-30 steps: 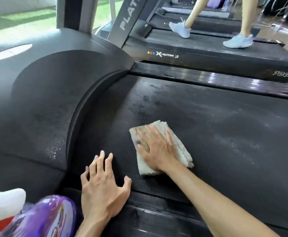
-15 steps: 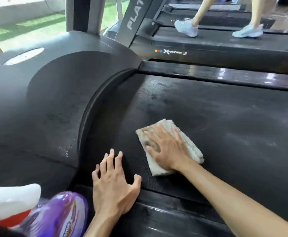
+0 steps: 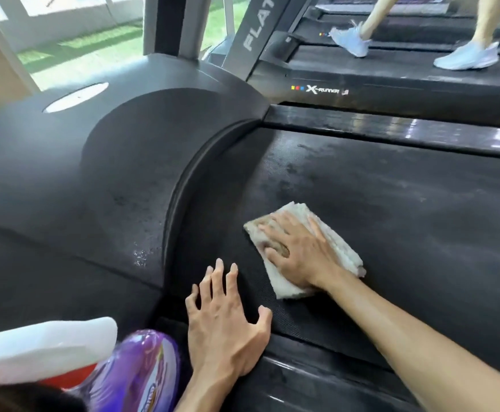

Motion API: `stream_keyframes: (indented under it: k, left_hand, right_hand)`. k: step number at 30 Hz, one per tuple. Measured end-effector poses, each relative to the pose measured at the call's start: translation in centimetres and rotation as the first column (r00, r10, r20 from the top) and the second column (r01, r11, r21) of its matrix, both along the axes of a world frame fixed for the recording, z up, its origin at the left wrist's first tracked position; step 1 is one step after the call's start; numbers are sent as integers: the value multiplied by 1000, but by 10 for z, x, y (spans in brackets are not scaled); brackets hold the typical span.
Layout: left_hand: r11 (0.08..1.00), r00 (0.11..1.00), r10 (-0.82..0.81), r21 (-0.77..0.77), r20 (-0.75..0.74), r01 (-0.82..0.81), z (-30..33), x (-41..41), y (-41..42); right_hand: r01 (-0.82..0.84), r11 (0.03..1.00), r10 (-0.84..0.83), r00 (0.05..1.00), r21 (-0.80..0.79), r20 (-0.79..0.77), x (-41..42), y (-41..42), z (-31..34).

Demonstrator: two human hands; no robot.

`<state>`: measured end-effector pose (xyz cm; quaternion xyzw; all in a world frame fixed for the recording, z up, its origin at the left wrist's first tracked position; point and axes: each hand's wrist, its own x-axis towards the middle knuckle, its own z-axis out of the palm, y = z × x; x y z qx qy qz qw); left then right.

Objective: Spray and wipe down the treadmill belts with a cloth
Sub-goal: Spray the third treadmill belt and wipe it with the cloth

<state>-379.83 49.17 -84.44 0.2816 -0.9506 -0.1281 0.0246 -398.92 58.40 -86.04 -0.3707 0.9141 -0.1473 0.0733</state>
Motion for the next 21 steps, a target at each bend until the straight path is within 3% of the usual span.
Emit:
stream_keyframes:
  k: [4, 8, 11, 14, 16, 21]
  left_hand:
    - [1000, 999, 10, 3, -34, -10, -2, 0, 1]
    - [1000, 1000, 8, 10, -23, -8, -2, 0, 0]
    - [1000, 999, 1, 11, -32, -1, -1, 0, 0]
    - [1000, 999, 12, 23, -53, -11, -1, -1, 0]
    - [1000, 999, 4, 22, -47, -3, -4, -1, -1]
    - [1000, 999, -1, -3, -49, 1, -5, -1, -1]
  right_hand:
    - [134, 991, -134, 991, 30, 16, -19, 28, -2]
    - [258, 963, -255, 966, 78, -46, -41, -35, 2]
    - [122, 991, -121, 992, 52, -39, -24, -64, 7]
    - [-55, 997, 56, 998, 46, -28, -11, -34, 6]
    - [-70, 996, 70, 998, 47, -3, -16, -6, 4]
    - [196, 975, -191, 980, 102, -64, -55, -31, -3]
